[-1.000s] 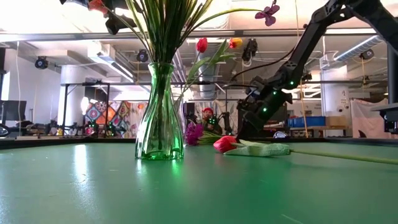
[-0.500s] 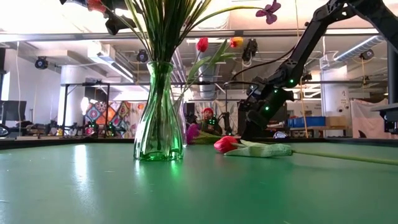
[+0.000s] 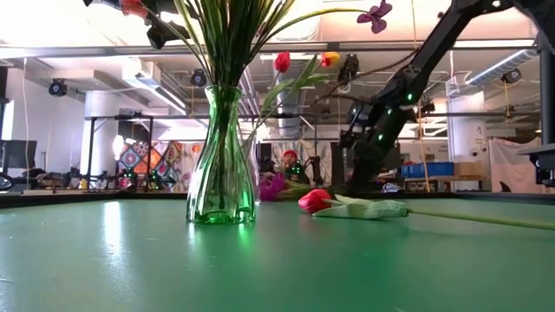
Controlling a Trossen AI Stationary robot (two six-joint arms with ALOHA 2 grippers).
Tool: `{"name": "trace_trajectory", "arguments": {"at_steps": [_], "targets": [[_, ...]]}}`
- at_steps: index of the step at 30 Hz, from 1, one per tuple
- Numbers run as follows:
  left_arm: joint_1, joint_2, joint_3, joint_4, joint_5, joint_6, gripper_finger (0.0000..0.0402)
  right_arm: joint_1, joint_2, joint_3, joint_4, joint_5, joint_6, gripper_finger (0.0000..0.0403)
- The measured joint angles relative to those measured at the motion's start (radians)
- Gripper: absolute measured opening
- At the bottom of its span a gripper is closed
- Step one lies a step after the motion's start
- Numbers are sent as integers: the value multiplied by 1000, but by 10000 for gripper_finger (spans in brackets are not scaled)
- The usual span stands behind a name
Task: Sort flowers into vase by color
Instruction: Put the violet flowers into the green vase
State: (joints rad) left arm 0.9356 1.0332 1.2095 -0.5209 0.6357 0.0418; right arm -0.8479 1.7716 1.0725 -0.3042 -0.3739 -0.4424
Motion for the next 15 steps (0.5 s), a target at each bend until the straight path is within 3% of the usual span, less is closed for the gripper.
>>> {"name": "trace_trajectory", "arguments": {"at_steps": [7, 11, 15], "targets": [[-1, 0, 0, -7, 0, 0, 255, 46, -151, -47, -138, 76, 68, 14], [-1, 0, 0, -19, 0, 0, 255, 87, -266, -100, -191, 169, 166, 14], [-1, 0, 0, -19, 0, 0, 255, 141, -378, -144, -274, 192, 251, 13]]}}
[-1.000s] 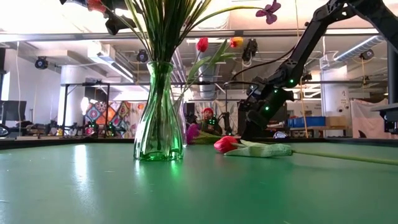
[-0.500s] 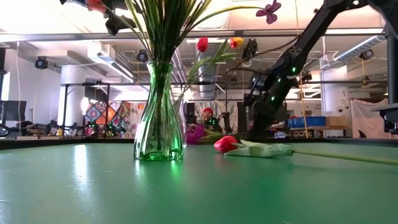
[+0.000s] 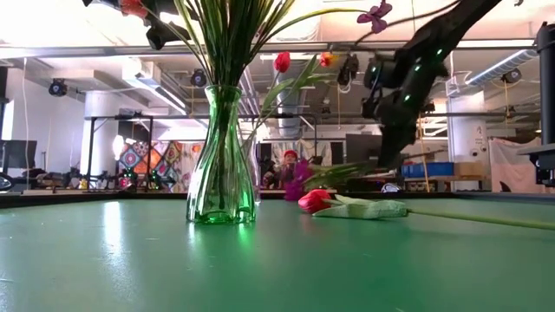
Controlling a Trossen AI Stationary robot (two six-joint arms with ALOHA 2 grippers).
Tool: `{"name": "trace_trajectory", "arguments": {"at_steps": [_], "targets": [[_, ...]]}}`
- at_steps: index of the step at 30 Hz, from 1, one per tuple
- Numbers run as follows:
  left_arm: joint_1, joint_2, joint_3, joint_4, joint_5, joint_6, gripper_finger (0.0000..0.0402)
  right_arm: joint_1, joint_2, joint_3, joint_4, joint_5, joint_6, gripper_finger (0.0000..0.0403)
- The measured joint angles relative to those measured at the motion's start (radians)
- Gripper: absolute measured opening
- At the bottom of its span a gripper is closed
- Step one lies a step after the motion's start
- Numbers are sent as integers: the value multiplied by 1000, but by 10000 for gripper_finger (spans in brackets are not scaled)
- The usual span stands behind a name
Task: Sort flowers into vase by color
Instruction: Put the violet flowers into the green vase
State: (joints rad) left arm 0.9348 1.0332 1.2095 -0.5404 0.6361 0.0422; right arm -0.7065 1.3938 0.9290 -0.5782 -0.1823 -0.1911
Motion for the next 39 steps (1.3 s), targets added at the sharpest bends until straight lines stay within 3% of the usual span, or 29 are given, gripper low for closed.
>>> {"name": "trace_trajectory", "arguments": {"at_steps": [10, 17, 22, 27, 39], "targets": [[0, 0, 0, 1, 0, 0, 255, 160, -186, -108, -177, 2, 264, 13], [1, 0, 0, 1, 1, 0, 255, 254, -262, -186, -202, 4, 437, 25], [1, 0, 0, 1, 1, 0, 255, 292, -274, -235, -204, 15, 503, 79], [1, 0, 0, 1, 1, 0, 255, 303, -274, -247, -190, 105, 502, 145], [1, 0, 0, 1, 1, -3, 255, 303, -197, -247, 121, 185, 414, 250]]}}
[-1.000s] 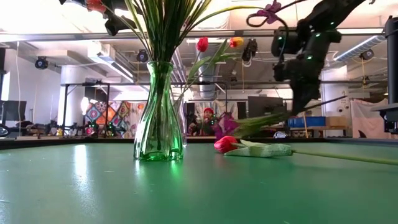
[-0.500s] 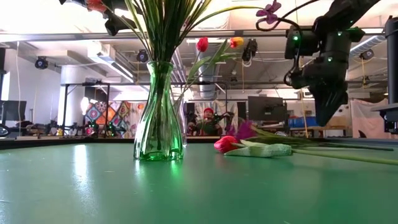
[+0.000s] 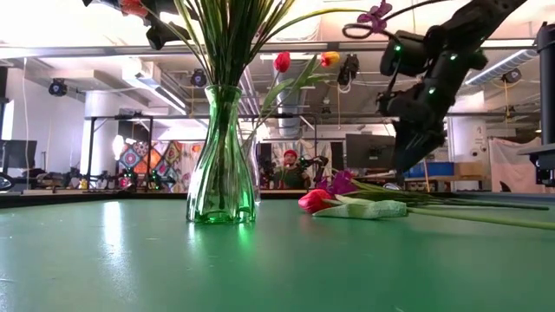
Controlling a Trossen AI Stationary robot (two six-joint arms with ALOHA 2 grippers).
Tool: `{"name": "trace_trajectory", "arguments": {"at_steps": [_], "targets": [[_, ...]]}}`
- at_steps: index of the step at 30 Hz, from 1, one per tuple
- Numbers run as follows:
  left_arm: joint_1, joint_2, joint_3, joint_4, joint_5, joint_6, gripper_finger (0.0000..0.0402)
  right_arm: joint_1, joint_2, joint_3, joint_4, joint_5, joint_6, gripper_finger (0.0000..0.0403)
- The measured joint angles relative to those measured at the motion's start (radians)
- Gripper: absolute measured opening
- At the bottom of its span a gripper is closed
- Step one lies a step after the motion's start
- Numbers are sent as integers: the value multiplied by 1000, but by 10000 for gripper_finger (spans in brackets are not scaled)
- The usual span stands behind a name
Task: Sort flowers into vase by color
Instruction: Put the violet flowers into the green vase
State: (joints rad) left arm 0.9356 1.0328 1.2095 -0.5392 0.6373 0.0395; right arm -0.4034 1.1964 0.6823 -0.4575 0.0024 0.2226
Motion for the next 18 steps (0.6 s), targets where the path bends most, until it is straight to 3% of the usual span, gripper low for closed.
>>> {"name": "trace_trajectory", "arguments": {"at_steps": [9, 18], "targets": [[0, 0, 0, -3, 0, -5, 255, 0, 172, 0, 145, 0, -31, 283], [0, 0, 0, -9, 0, -5, 255, 0, 295, 4, 168, 6, -33, 266]]}}
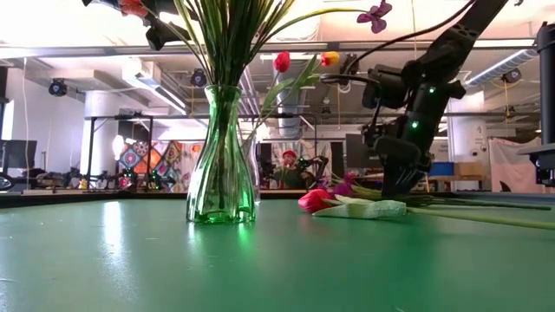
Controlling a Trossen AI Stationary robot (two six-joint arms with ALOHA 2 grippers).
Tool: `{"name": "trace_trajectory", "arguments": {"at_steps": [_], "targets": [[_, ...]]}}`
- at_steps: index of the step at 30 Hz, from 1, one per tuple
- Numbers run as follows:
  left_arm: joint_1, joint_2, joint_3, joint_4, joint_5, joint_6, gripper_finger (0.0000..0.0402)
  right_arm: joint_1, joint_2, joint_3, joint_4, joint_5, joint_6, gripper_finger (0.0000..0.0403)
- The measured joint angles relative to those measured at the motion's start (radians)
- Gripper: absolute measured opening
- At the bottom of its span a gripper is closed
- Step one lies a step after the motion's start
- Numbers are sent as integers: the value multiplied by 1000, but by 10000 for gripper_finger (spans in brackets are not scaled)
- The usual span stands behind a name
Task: Sort flowers into vase by color
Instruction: Put the violet flowers into the green vase
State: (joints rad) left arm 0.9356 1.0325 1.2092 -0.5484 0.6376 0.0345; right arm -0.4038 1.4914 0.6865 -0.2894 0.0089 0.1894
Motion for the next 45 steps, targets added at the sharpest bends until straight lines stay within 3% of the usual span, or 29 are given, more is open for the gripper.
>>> {"name": "trace_trajectory", "arguments": {"at_steps": [10, 21, 27, 30, 34, 38, 45], "targets": [[-1, 0, 0, 0, 0, 0, 255, -3, -66, -6, 7, -1, 19, 227], [-1, -1, 29, -51, -2, 1, 255, -7, -184, -5, -95, 10, 38, 302], [-29, -55, 102, -259, -183, 40, 255, 1, -164, -31, -113, 8, 54, 324], [-63, -116, 70, -259, -193, 34, 255, 4, -129, -51, -73, 10, 45, 324], [-133, -220, -18, -172, -192, -4, 255, 5, -95, -54, -57, 15, 34, 322], [-230, -316, -163, 23, -190, -59, 255, 5, -84, -53, -38, 22, 34, 322], [-398, -369, -376, 282, -200, -95, 255, 4, -82, -54, -9, 25, 29, 306]]}}
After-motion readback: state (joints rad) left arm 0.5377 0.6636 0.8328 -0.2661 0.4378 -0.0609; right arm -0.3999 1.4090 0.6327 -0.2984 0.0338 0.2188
